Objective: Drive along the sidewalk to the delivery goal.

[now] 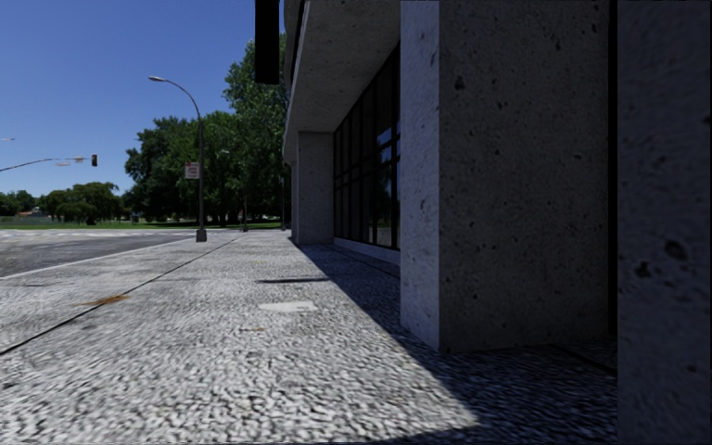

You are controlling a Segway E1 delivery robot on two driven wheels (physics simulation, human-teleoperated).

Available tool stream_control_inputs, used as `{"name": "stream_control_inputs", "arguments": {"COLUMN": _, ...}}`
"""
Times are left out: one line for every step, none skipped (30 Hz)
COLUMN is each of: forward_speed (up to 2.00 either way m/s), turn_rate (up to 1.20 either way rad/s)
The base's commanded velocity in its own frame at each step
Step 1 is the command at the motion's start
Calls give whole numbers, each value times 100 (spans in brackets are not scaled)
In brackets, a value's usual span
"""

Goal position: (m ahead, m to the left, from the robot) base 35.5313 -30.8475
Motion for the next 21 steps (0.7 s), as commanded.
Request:
{"name": "stream_control_inputs", "arguments": {"forward_speed": 105, "turn_rate": 83}}
{"name": "stream_control_inputs", "arguments": {"forward_speed": 105, "turn_rate": 83}}
{"name": "stream_control_inputs", "arguments": {"forward_speed": 105, "turn_rate": 83}}
{"name": "stream_control_inputs", "arguments": {"forward_speed": 105, "turn_rate": 83}}
{"name": "stream_control_inputs", "arguments": {"forward_speed": 105, "turn_rate": 80}}
{"name": "stream_control_inputs", "arguments": {"forward_speed": 105, "turn_rate": 72}}
{"name": "stream_control_inputs", "arguments": {"forward_speed": 105, "turn_rate": 69}}
{"name": "stream_control_inputs", "arguments": {"forward_speed": 105, "turn_rate": 69}}
{"name": "stream_control_inputs", "arguments": {"forward_speed": 118, "turn_rate": 25}}
{"name": "stream_control_inputs", "arguments": {"forward_speed": 200, "turn_rate": 0}}
{"name": "stream_control_inputs", "arguments": {"forward_speed": 200, "turn_rate": 0}}
{"name": "stream_control_inputs", "arguments": {"forward_speed": 200, "turn_rate": 0}}
{"name": "stream_control_inputs", "arguments": {"forward_speed": 200, "turn_rate": 0}}
{"name": "stream_control_inputs", "arguments": {"forward_speed": 200, "turn_rate": 0}}
{"name": "stream_control_inputs", "arguments": {"forward_speed": 200, "turn_rate": 0}}
{"name": "stream_control_inputs", "arguments": {"forward_speed": 200, "turn_rate": 0}}
{"name": "stream_control_inputs", "arguments": {"forward_speed": 200, "turn_rate": 0}}
{"name": "stream_control_inputs", "arguments": {"forward_speed": 200, "turn_rate": 0}}
{"name": "stream_control_inputs", "arguments": {"forward_speed": 200, "turn_rate": 0}}
{"name": "stream_control_inputs", "arguments": {"forward_speed": 200, "turn_rate": 0}}
{"name": "stream_control_inputs", "arguments": {"forward_speed": 200, "turn_rate": 0}}
